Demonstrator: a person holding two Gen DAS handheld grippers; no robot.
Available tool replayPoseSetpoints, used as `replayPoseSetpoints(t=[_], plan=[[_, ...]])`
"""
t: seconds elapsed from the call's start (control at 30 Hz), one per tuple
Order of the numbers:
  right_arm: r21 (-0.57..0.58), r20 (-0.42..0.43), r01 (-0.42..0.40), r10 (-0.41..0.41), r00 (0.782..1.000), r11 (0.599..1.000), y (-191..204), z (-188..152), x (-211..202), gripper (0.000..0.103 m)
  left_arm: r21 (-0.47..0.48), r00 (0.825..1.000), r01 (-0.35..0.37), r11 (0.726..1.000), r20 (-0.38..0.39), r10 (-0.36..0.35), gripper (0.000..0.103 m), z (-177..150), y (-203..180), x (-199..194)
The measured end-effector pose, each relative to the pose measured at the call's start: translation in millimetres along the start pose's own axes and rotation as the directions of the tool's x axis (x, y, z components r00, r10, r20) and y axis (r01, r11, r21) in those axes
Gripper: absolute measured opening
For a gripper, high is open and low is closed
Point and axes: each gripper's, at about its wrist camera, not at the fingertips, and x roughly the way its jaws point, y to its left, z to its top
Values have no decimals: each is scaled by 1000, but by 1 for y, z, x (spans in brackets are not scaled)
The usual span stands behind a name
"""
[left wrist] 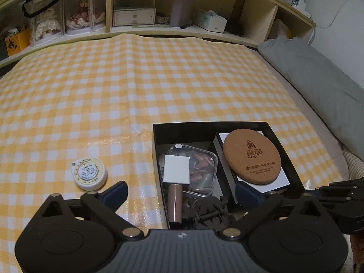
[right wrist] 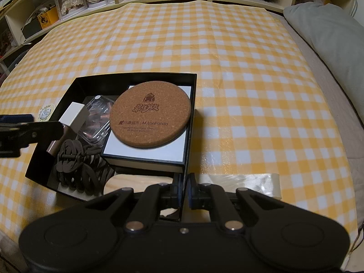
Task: Organize rigid objects
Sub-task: 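Open the left tool to release the charger and withdraw, then move the left tool to the round white tape measure and grasp it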
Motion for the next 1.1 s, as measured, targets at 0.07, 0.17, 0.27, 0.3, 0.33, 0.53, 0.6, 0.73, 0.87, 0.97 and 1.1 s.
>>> replayPoseSetpoints(t=[0.07, 0.17, 0.27, 0.3, 0.33, 0.53, 0.6, 0.73, 0.87, 0.97, 1.1], plan=[[0, 0, 0, 0, 1000, 1000, 0, 0, 0, 6, 5, 1000, 0, 1000, -8, 0, 103, -1, 0, -1], [0, 0, 1, -1, 1000, 1000, 0, 0, 0, 6, 10, 1000, 1, 1000, -19, -1, 103, -5, 0, -2], [0, 0, 1, -1, 1000, 1000, 0, 0, 0, 6, 25, 1000, -1, 1000, -21, 1, 103, -7, -1, -3], [0, 0, 1, -1, 1000, 1000, 0, 0, 0, 6, 29, 1000, -1, 1000, -17, 2, 103, -7, -1, -4], [0, 1, 1, -1, 1000, 1000, 0, 0, 0, 6, 30, 1000, -5, 1000, -8, 6, 103, -8, -1, -6], [-1, 1, 1, -1, 1000, 1000, 0, 0, 0, 6, 5, 998, -41, 999, 37, 40, 103, -5, 11, -12], [0, 1, 1, -1, 1000, 1000, 0, 0, 0, 6, -14, 997, -57, 998, 45, 58, 103, -2, 20, -13], [-2, 0, 2, -2, 1000, 1000, 0, 0, 0, 6, -59, 992, -97, 994, 70, 101, 103, 6, 41, -17], [-4, 0, 2, -2, 1000, 1000, 0, 0, 0, 6, -98, 986, -138, 986, 80, 146, 103, 12, 66, -13], [-3, 0, 2, -2, 1000, 1000, 0, 0, 0, 6, -126, 982, -167, 978, 72, 177, 103, 14, 84, -5], [-2, 1, 2, -2, 1000, 1000, 0, 0, -1, 6, -147, 977, -197, 969, 55, 207, 103, 11, 100, 13]])
